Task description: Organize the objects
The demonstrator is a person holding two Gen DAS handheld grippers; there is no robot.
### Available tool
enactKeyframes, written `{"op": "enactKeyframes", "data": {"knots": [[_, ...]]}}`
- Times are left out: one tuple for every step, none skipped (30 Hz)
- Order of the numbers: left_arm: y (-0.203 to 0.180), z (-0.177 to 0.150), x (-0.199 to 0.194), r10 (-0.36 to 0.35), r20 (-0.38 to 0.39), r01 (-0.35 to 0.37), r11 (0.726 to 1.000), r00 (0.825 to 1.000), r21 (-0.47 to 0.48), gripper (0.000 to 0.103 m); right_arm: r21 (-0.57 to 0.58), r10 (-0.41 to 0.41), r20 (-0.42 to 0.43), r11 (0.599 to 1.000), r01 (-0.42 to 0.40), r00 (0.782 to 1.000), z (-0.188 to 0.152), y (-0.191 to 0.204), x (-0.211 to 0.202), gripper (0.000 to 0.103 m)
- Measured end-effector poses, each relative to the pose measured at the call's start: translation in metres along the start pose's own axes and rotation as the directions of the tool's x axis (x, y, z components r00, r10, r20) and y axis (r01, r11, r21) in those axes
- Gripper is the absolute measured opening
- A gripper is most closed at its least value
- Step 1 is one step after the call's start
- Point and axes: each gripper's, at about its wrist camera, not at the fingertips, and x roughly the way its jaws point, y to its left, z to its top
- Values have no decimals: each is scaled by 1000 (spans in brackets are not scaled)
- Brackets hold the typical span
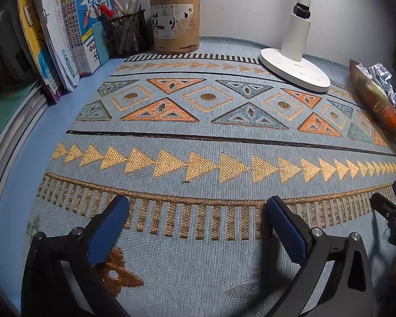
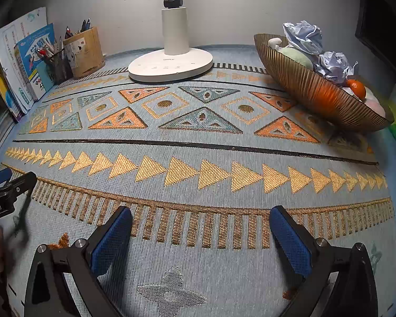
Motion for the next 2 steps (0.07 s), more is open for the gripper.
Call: {"op": "enactKeyframes", "data": {"knots": [[0,0,0,-2,0,2,1000,1000,-1,103,0,0,0,1000,0,1000,0,0,0,103],[0,1,1,-1,0,1,1000,1000,0,103,0,0,0,1000,0,1000,0,0,0,103]]}}
